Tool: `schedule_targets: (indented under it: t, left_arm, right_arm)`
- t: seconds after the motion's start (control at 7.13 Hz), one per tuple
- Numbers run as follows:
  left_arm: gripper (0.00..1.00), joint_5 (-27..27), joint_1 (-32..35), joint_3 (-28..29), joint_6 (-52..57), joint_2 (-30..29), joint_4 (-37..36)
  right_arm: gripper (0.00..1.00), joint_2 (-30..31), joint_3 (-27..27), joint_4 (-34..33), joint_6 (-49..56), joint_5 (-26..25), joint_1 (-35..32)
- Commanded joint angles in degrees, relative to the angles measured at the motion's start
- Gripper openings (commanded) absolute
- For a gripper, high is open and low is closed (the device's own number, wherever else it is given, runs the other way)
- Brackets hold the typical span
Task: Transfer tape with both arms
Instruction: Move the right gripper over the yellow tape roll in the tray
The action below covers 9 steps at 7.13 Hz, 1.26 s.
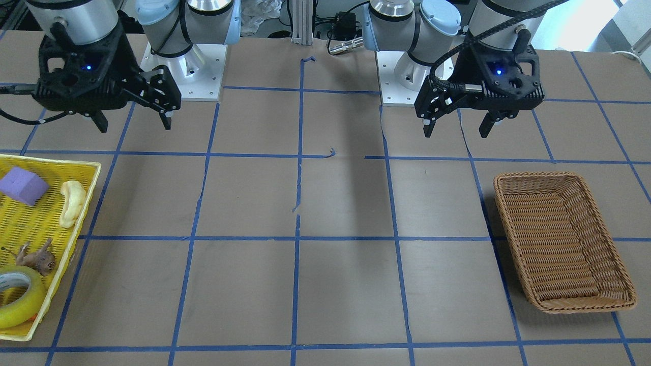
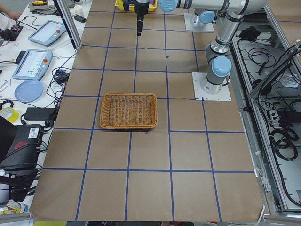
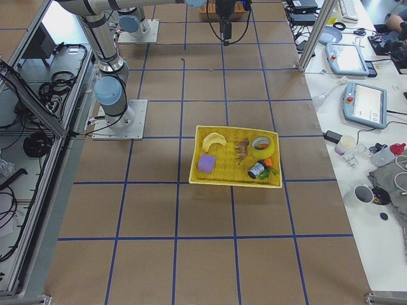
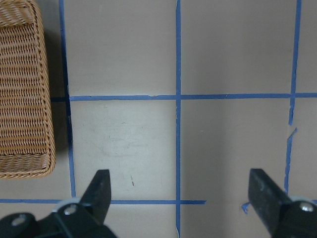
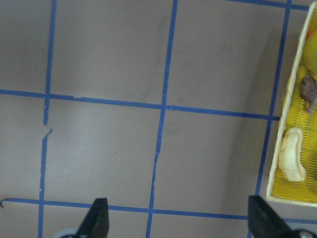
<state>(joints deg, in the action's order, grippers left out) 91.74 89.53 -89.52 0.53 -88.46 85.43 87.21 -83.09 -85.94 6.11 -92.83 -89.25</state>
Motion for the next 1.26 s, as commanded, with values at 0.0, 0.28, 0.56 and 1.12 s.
schedule_targets:
  t: [0.0,0.28,0.56,1.12]
  left_arm:
    - [1.00,0.02,-0.06,-0.12,0.00,-0.13,0.00]
    - [1.00,-0.07,0.03,-0.30,-0.09,-0.13,0.00]
    - [1.00,0.02,-0.06,-0.48,-0.09,-0.13,0.00]
    - [1.00,-0.07,-0.06,-0.48,-0.18,-0.13,0.00]
  right_arm:
    - [1.00,-5.27,0.21,0.88,8.14,-2.44,10.79]
    - [1.00,-13.52,1.00,-12.52,34.31,-2.18,15.51]
    - [1.00,-19.16,0.48,-22.56,55.49,-1.92,21.45]
    - [1.00,-25.85,-1.01,-39.55,76.58,2.71,27.80]
